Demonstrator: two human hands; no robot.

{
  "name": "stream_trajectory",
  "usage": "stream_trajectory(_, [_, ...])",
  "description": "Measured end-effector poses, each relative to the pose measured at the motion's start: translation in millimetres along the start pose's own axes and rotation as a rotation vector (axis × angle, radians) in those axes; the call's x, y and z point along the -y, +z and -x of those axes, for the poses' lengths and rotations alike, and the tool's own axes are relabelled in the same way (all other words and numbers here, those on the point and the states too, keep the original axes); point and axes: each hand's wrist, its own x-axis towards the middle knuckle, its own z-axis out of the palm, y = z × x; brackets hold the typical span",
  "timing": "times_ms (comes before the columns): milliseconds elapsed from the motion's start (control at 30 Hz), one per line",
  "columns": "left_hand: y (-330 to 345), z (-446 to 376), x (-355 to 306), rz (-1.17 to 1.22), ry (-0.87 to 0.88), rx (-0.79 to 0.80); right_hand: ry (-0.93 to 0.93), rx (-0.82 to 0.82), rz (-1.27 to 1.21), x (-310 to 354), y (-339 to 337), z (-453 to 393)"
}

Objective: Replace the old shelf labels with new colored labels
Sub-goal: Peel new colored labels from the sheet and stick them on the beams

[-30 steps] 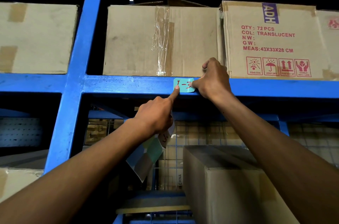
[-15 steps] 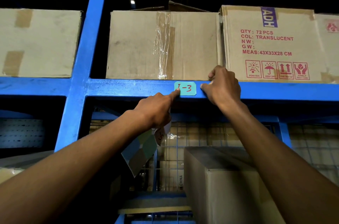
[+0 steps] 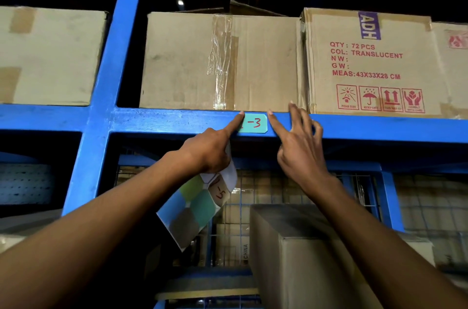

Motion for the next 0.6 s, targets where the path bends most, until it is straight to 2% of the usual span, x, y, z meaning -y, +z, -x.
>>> stream_trajectory(100, [1.8, 1.0, 2.0, 0.017, 0.004, -0.011, -0.061, -0.077, -0.023, 9.8, -1.3, -2.9])
stream_trajectory(200, [6.4, 3.6, -1.6, 0.050, 0.008, -0.016, -0.149, -0.038, 0.010, 8.6, 2.9, 5.7])
stream_trajectory(367, [22.3, 22.4, -1.1, 0.077, -0.007, -0.007, -0.117, 0.001, 0.052, -8.6, 5.6, 26.8])
stream_trajectory(600, [26.2, 32.9, -3.6, 0.137, -0.019, 0.000, -0.124, -0.029, 0.030, 8.4, -2.5, 16.1])
